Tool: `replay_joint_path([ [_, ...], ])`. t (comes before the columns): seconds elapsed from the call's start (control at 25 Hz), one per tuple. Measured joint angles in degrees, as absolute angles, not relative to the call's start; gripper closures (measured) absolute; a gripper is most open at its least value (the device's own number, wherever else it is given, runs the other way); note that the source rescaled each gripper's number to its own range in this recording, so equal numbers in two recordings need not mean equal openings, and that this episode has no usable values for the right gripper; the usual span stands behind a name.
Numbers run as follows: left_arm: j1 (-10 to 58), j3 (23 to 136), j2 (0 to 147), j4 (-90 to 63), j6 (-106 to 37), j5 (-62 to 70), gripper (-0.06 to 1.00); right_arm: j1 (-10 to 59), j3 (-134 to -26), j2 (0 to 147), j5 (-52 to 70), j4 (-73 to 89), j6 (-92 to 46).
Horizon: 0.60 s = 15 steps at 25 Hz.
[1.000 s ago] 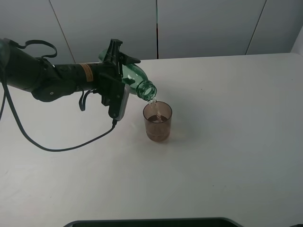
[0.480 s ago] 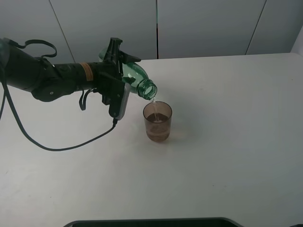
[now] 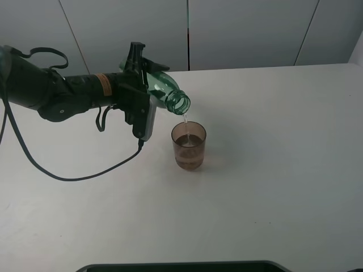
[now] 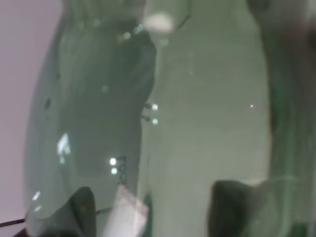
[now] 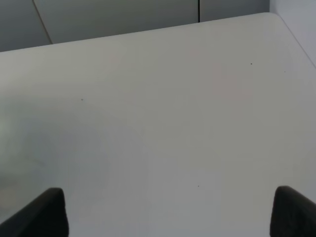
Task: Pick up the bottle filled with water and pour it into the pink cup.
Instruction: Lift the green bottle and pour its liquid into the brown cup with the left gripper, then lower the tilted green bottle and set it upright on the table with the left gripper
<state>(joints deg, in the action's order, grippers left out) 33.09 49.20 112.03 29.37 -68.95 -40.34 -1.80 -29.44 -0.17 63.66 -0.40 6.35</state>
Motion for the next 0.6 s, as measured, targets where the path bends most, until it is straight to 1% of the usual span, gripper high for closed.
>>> replay_joint_path([
  [0.36, 33.09, 49.2, 111.02, 29.37, -62.34, -42.54, 0.94, -1.8, -29.44, -0.17, 63.66, -0.4, 6.35],
  [0.48, 33.09, 49.2, 110.04, 29.37, -57.58, -43.5, 0.94, -1.8, -29.44, -0.17, 63.66, -0.4, 6.35],
  [0.6, 33.09, 49.2, 108.69, 28.49, -49.57, -44.85, 0.94, -1.8, -29.44, -0.17, 63.66, -0.4, 6.35],
])
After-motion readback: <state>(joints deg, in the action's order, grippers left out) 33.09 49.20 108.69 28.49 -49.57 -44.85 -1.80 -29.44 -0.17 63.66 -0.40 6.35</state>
